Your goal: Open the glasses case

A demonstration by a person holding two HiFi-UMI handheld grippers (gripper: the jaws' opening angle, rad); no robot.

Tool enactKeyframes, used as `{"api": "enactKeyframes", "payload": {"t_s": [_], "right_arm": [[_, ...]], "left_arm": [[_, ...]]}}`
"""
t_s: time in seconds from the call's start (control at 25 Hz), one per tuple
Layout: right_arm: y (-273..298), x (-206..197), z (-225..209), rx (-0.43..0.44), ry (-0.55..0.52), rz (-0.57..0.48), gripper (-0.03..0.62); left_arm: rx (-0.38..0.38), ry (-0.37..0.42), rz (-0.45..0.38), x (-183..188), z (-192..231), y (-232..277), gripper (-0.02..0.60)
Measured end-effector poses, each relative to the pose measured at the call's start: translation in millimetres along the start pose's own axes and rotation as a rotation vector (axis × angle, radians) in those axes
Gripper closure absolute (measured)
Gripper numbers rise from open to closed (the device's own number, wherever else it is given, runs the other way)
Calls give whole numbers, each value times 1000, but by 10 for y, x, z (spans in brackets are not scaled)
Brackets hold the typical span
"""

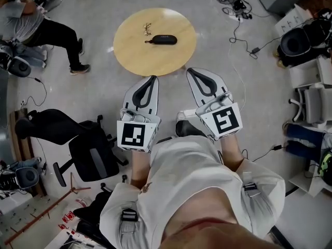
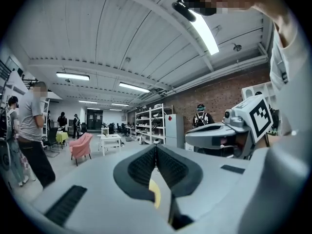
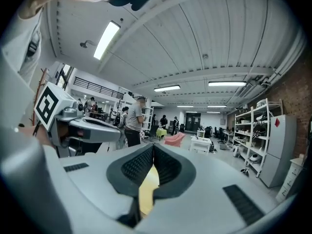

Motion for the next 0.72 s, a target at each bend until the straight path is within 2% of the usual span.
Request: {"api": "enactKeyframes", "payload": {"t_s": [0.44,0.72], "right_arm": [[337,-164,-741,21,22,-6,574],[572,-181,-972,25,31,-6,574]], "left_arm": [[46,14,-2,-8,108,749,561],[61,25,-10,-27,239,1055,561]]}}
Point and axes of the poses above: the fingertips, and each gripper's own axes: y forward along the fingers, z to its left, x out of its top, the point moved 7 cm from there along -y, backward along the fingers, and after that the axes turned 7 degrees about -z, right-handed, at the moved point
